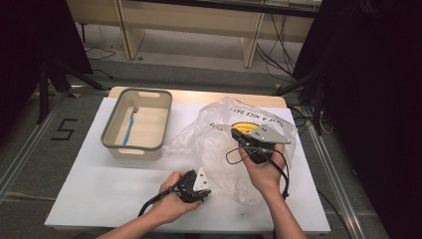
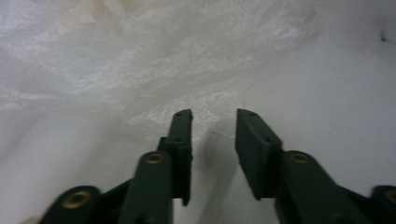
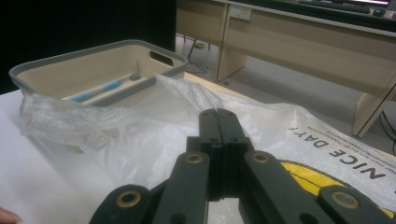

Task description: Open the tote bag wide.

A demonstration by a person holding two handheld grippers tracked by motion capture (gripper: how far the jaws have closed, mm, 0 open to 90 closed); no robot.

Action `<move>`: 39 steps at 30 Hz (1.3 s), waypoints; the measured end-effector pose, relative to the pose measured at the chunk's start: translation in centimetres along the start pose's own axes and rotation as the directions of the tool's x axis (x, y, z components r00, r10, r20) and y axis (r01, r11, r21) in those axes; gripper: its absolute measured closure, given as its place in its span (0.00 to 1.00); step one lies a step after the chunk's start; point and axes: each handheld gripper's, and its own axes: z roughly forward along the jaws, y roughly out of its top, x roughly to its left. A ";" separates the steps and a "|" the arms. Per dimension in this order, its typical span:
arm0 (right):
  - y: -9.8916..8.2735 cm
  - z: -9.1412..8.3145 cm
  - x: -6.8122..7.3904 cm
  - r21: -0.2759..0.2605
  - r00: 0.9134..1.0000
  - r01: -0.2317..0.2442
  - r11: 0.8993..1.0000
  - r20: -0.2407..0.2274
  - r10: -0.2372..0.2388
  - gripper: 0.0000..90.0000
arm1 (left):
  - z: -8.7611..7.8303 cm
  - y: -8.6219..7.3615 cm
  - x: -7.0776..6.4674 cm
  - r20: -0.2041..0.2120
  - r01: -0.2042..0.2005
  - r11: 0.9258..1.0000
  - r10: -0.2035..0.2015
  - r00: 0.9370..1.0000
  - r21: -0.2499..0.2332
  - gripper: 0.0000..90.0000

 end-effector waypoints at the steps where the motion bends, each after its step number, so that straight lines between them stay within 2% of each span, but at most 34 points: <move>1: 0.0 0.0 0.0 -0.001 1.000 -0.001 1.000 0.001 0.001 1.00 | -0.4 0.0 0.0 0.000 0.000 1.000 0.000 1.000 -0.009 0.62; 3: 0.0 0.0 0.0 0.001 1.000 -0.002 1.000 0.001 0.002 1.00 | -1.2 -0.1 0.1 -0.003 0.009 1.000 -0.009 1.000 -0.030 0.51; 4: 0.0 0.0 0.0 0.001 1.000 -0.002 1.000 0.001 0.002 1.00 | -1.7 -0.2 0.2 -0.007 0.016 0.999 -0.017 1.000 -0.041 0.51; 6: -0.1 0.0 -0.1 0.004 1.000 -0.003 1.000 0.000 0.003 1.00 | -2.5 -0.4 0.4 -0.013 0.042 0.997 -0.043 0.999 -0.063 0.43; 8: -0.1 0.1 -0.1 0.006 1.000 -0.002 1.000 0.000 0.002 1.00 | -3.4 -0.5 0.6 -0.027 0.048 0.996 -0.050 0.998 -0.080 0.42; 12: -0.2 0.1 -0.1 0.006 1.000 -0.004 1.000 0.002 0.004 1.00 | -5.0 -1.1 0.9 -0.031 0.067 0.993 -0.070 0.997 -0.093 0.38; 17: -0.3 0.1 -0.2 0.006 1.000 -0.005 1.000 0.003 0.005 1.00 | -6.9 -2.0 1.8 -0.053 0.094 0.990 -0.100 0.994 -0.107 0.36; 22: -0.3 0.1 -0.2 0.007 1.000 -0.004 1.000 0.004 0.004 1.00 | -8.8 -3.0 3.0 -0.070 0.136 0.984 -0.145 0.987 -0.117 0.36; 29: -0.4 0.2 -0.1 0.015 1.000 -0.002 1.000 0.005 0.002 1.00 | -11.6 -3.9 4.7 -0.119 0.157 0.978 -0.173 0.978 -0.136 0.36; 39: -0.4 0.1 -0.1 0.014 1.000 -0.003 1.000 0.005 0.003 1.00 | -13.6 -4.7 6.5 -0.164 0.184 0.975 -0.203 0.965 -0.125 0.35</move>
